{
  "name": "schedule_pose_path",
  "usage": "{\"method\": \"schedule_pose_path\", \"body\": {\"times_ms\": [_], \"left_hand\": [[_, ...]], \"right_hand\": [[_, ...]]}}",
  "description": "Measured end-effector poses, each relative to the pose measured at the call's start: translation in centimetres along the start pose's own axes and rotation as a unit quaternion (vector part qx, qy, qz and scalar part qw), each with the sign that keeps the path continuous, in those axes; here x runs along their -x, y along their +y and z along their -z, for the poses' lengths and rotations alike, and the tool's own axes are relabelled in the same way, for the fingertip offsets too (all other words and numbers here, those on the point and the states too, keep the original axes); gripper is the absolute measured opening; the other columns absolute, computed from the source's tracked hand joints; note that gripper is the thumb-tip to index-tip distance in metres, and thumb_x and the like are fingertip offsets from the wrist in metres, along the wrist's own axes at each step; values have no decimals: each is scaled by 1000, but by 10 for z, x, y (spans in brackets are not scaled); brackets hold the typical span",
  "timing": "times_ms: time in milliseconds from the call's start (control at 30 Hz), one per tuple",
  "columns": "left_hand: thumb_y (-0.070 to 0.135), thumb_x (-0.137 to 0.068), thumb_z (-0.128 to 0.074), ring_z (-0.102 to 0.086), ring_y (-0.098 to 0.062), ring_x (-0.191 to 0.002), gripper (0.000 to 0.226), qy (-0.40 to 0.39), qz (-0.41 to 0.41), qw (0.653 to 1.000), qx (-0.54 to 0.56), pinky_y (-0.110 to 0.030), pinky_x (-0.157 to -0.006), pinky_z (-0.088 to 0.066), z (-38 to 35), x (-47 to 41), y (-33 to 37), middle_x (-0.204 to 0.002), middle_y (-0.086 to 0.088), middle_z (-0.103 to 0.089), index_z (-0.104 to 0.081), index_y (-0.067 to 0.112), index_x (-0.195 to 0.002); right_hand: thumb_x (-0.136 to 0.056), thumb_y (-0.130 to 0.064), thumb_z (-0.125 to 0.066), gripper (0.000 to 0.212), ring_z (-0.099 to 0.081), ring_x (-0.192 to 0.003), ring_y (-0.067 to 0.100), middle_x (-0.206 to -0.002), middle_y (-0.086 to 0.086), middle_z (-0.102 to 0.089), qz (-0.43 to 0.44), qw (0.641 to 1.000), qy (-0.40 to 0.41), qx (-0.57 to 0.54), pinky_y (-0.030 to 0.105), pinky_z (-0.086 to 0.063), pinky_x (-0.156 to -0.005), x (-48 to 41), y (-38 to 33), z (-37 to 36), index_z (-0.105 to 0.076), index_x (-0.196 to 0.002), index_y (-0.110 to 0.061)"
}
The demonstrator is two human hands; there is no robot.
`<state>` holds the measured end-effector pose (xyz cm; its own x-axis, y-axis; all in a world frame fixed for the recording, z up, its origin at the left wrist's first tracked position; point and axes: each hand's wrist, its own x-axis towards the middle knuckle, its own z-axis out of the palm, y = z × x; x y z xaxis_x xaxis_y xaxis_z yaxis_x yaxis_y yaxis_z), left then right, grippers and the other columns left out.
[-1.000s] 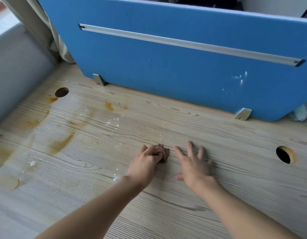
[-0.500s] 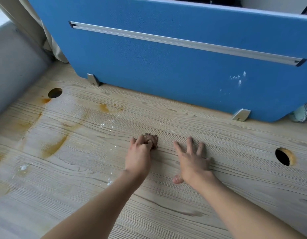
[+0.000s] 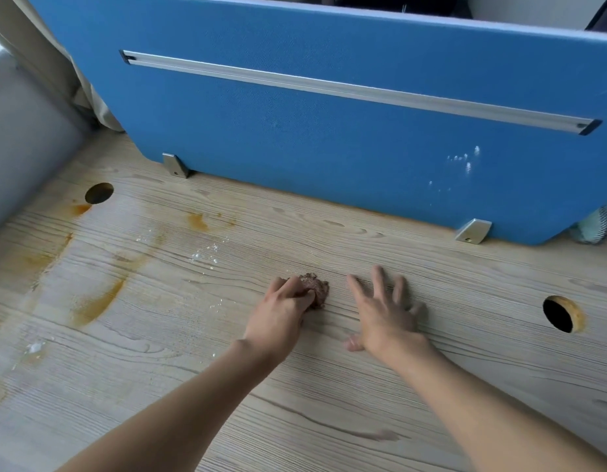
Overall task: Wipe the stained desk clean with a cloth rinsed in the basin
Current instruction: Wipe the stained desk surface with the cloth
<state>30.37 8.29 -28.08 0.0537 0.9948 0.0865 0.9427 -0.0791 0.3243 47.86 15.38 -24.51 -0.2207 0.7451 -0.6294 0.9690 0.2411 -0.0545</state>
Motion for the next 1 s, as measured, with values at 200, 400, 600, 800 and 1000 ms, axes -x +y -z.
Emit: {"method": "schedule_pose_path", "body": {"times_ms": [200,400,600,800,1000], "left_hand": [[-9,-75,-63,-47,-31,-81,27,37,134,990,-6,-36,-64,-48,-5,-27,-9,-91,-7,-58,-74,11,-90],[0,-72,-77,-48,-25,-79,25,13,24,1000,-15,-35,-52,-51,-7,-22,-12,-92,2,-58,-74,18,-90],[-2,-79,-64,-47,-30,-85,23,37,106,994,-14,-31,-58,-41,-9,-36,-3,-97,-4,-58,-73,15,-92],[-2,-69,-76,-47,-25,-78,30,33,30,999,-20,-30,-55,-48,-12,-40,-18,-92,2,-59,-74,20,-90],[-3,-68,-73,-50,-26,-79,27,49,24,998,-10,-32,-59,-50,-16,-45,1,-94,0,-61,-74,17,-86]], "right_hand": [[-72,-51,-83,120,11,-148,47,-161,7,22,-3,1000,-1,14,73,-24,-108,-2,-2,1,5,-154,-43],[-69,-53,-85,119,2,-147,48,-162,9,11,2,1000,-4,22,67,-26,-110,-5,-3,9,-2,-153,-42],[-76,-49,-81,118,17,-148,46,-162,5,27,-12,1000,-5,-14,75,-18,-109,-16,3,17,8,-154,-44],[-76,-49,-81,116,13,-148,47,-162,5,25,-7,1000,-4,-11,74,-23,-107,-15,1,17,5,-154,-44],[-73,-49,-84,115,10,-147,49,-162,7,19,-5,1000,-6,-10,74,-23,-107,-18,1,18,-1,-153,-43]]}}
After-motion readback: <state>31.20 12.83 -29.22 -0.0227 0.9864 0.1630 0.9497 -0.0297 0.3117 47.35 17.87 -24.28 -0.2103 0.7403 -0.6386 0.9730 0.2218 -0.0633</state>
